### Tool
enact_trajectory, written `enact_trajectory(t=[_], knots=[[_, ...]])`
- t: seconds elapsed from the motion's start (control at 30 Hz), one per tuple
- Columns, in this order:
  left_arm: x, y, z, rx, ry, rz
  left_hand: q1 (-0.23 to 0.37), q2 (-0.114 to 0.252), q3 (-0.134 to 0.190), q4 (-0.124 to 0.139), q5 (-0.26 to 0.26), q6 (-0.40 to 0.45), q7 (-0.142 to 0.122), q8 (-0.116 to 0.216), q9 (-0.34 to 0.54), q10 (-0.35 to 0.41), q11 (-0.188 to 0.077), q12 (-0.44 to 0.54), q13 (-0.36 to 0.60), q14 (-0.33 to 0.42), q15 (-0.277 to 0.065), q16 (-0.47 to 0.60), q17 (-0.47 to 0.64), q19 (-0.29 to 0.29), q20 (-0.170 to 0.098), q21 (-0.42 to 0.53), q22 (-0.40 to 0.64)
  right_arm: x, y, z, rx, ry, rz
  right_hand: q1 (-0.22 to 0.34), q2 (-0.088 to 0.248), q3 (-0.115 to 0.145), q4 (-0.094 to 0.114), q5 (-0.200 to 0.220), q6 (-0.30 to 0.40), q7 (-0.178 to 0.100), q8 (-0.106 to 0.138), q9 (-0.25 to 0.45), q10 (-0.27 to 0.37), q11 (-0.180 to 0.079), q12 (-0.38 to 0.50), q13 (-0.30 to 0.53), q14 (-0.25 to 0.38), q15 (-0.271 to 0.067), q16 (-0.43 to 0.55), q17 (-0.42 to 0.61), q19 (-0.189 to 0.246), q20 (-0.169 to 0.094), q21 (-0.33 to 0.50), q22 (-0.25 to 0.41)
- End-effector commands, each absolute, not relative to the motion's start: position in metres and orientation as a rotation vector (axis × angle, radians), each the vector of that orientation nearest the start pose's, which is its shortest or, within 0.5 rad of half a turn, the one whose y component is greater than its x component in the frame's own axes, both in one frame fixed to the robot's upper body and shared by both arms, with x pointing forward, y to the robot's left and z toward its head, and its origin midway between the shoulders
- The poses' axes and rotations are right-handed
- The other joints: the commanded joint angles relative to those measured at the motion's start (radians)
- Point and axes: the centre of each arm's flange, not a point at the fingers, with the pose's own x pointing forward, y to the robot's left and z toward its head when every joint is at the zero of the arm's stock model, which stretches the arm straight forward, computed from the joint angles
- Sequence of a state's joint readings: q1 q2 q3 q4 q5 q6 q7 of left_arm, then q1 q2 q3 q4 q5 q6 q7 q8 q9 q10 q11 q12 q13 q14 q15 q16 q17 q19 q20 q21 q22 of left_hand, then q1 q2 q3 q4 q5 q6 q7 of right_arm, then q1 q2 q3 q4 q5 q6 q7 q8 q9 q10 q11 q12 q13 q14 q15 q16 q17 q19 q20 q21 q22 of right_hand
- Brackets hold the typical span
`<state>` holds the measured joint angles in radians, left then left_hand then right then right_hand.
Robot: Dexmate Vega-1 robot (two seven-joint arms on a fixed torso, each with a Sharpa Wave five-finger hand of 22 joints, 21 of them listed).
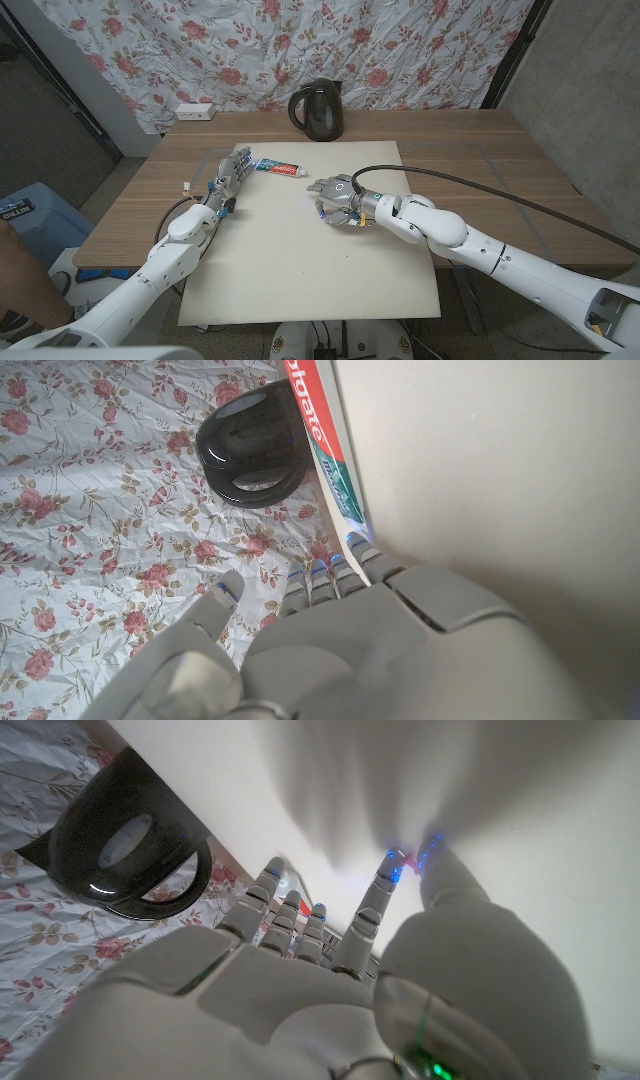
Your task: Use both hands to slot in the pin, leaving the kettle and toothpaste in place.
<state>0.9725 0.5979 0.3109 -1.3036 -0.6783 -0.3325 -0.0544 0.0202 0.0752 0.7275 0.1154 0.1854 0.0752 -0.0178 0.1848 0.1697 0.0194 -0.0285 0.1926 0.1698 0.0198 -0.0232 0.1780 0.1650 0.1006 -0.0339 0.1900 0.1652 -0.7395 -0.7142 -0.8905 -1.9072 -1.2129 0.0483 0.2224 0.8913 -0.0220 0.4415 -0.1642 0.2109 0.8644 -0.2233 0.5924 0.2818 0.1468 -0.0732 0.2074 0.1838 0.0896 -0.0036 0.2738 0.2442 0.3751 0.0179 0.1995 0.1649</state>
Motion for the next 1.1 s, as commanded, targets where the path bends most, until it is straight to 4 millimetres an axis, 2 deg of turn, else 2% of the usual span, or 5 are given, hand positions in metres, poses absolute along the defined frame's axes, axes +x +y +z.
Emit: enact_trajectory(t=[0.03,1.1], knots=[[0.6326,0.3464,-0.0845,-0.011,-0.528,-0.145,-0.002,0.076,0.003,0.008,0.004,0.008,0.002,-0.003,0.005,0.000,-0.003,-0.003,0.006,0.002,-0.002,-0.001,0.005,0.006,0.000,0.001,0.005,0.5356,-0.0490,-0.0750,-2.096,-0.961,0.324,0.020,0.003,-0.004,0.001,0.003,0.025,0.000,0.015,0.007,0.019,-0.008,0.006,0.004,0.007,-0.004,0.006,0.006,0.009,-0.003,-0.003,0.004],[0.6289,0.3425,-0.0821,-0.013,-0.546,-0.150,-0.002,0.074,0.004,0.008,0.004,0.009,0.001,-0.003,0.005,0.000,-0.004,-0.003,0.006,0.003,-0.002,-0.001,0.005,0.006,0.001,0.001,0.005,0.5346,-0.0510,-0.0738,-2.102,-0.956,0.310,0.025,0.039,-0.007,0.013,-0.006,0.117,-0.001,0.055,0.019,0.063,-0.024,0.007,0.004,0.021,-0.027,0.016,0.017,0.028,-0.021,-0.001,0.005]])
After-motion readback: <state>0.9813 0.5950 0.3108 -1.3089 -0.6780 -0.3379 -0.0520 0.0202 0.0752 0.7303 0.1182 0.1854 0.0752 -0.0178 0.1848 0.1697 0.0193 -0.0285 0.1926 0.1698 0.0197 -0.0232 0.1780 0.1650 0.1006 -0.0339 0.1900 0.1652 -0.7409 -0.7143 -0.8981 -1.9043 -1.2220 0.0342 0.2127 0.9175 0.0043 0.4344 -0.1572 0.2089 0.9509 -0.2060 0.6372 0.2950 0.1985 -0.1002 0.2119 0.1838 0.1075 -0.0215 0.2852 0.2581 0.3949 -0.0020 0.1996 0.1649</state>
